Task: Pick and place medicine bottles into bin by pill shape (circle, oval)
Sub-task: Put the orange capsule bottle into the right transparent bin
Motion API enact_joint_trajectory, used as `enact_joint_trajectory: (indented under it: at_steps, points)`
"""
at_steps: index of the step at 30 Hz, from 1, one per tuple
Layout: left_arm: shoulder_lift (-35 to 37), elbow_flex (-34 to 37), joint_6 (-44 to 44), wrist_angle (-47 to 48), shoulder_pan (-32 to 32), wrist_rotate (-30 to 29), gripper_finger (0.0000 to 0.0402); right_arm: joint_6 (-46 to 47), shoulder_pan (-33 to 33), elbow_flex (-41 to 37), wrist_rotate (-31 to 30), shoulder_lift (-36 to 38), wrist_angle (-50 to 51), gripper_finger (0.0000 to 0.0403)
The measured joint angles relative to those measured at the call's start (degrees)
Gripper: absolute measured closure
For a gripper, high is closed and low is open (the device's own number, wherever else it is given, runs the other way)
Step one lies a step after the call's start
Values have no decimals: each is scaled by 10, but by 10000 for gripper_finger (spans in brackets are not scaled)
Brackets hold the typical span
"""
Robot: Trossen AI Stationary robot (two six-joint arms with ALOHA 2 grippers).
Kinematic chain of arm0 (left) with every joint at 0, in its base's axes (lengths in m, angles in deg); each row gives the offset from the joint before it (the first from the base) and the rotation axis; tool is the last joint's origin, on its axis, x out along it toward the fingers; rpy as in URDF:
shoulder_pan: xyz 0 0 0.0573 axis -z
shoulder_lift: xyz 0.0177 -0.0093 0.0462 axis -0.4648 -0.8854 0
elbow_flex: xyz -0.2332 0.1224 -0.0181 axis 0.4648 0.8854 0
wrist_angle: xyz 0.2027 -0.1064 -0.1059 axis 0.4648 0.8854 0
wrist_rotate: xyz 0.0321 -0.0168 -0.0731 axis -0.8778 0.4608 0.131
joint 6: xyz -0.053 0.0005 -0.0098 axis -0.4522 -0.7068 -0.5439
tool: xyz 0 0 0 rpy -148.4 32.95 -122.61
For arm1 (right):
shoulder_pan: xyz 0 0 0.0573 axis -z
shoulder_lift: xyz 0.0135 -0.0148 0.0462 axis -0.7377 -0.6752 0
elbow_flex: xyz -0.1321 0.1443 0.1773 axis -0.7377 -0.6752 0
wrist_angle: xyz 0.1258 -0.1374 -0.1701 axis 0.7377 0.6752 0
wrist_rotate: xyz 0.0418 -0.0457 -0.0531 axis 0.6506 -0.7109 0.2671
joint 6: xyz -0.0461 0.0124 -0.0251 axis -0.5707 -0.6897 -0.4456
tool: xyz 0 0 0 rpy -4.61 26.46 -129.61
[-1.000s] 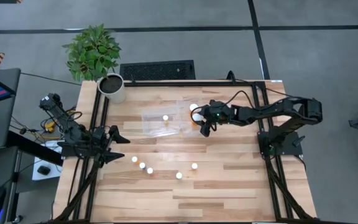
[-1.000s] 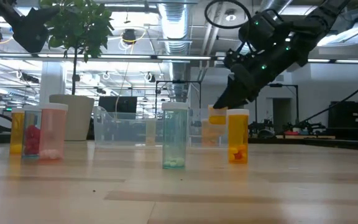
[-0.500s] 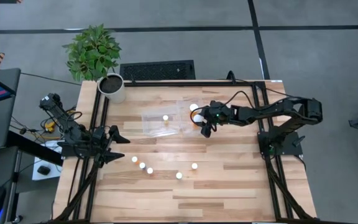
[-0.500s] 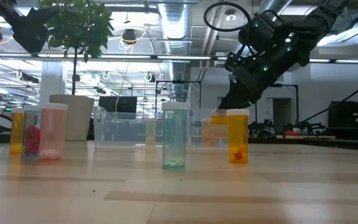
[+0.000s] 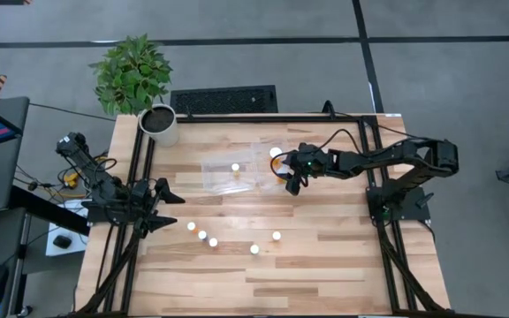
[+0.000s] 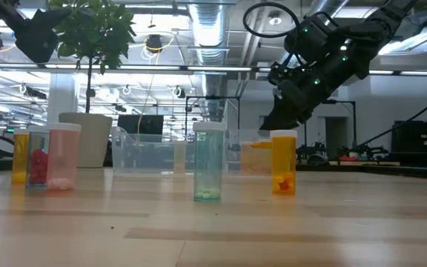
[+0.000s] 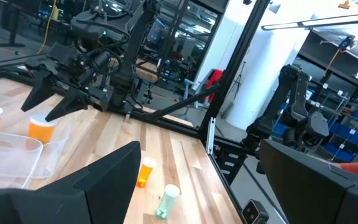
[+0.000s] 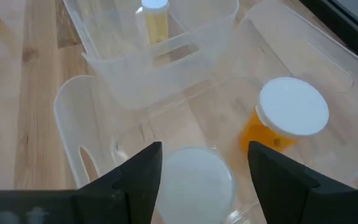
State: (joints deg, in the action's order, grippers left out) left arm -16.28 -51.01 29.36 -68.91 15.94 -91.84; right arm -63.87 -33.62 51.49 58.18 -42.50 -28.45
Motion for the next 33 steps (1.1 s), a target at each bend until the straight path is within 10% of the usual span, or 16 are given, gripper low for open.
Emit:
enact_joint_trajectory:
  at_steps: [15, 24, 33]
  points:
    - [0, 0, -7, -2, 0, 1, 79, -40, -27, 107, 2, 66, 144, 158]
    - [0, 0, -6, -11, 0, 3, 79, -11, -180, 167, 11, 125, 240, 158]
    - [0, 0, -6, -14, 0, 2, 79, 33, -329, 166, -65, 27, 226, 158]
